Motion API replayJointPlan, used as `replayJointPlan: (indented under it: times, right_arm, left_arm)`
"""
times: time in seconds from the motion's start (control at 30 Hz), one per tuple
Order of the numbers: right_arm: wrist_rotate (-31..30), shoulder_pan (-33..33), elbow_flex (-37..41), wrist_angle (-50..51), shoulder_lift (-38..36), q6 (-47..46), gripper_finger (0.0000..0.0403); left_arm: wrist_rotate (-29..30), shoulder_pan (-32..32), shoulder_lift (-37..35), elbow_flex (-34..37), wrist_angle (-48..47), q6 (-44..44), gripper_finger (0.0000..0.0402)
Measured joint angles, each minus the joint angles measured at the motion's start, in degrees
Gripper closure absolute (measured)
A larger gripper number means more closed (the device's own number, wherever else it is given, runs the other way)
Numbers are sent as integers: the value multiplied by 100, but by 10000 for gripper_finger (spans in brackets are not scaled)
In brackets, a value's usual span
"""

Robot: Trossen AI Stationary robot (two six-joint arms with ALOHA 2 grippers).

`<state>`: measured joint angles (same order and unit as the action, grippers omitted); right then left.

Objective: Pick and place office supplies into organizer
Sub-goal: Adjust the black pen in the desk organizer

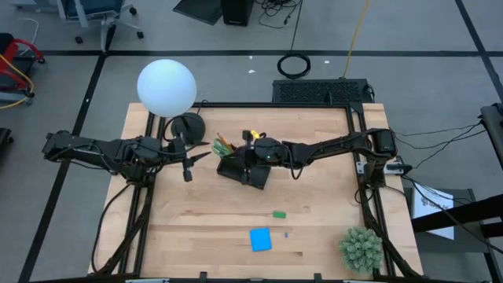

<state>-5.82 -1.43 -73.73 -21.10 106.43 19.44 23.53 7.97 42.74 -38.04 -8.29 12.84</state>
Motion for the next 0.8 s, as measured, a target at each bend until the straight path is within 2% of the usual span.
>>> replayJointPlan:
  times: [0.2,0.37,0.8]
  right_arm:
    - [-352,2,-3,153,1,445,402]
    - [-608,4,-398,934,1,773,402]
    - [-595,259,-861,1143,5,954,402]
  left_arm:
    - [0,-1,0,0,1,0,270]
    - [0,0,0,0,53,0,270]
    - [-2,0,0,0,47,0,270]
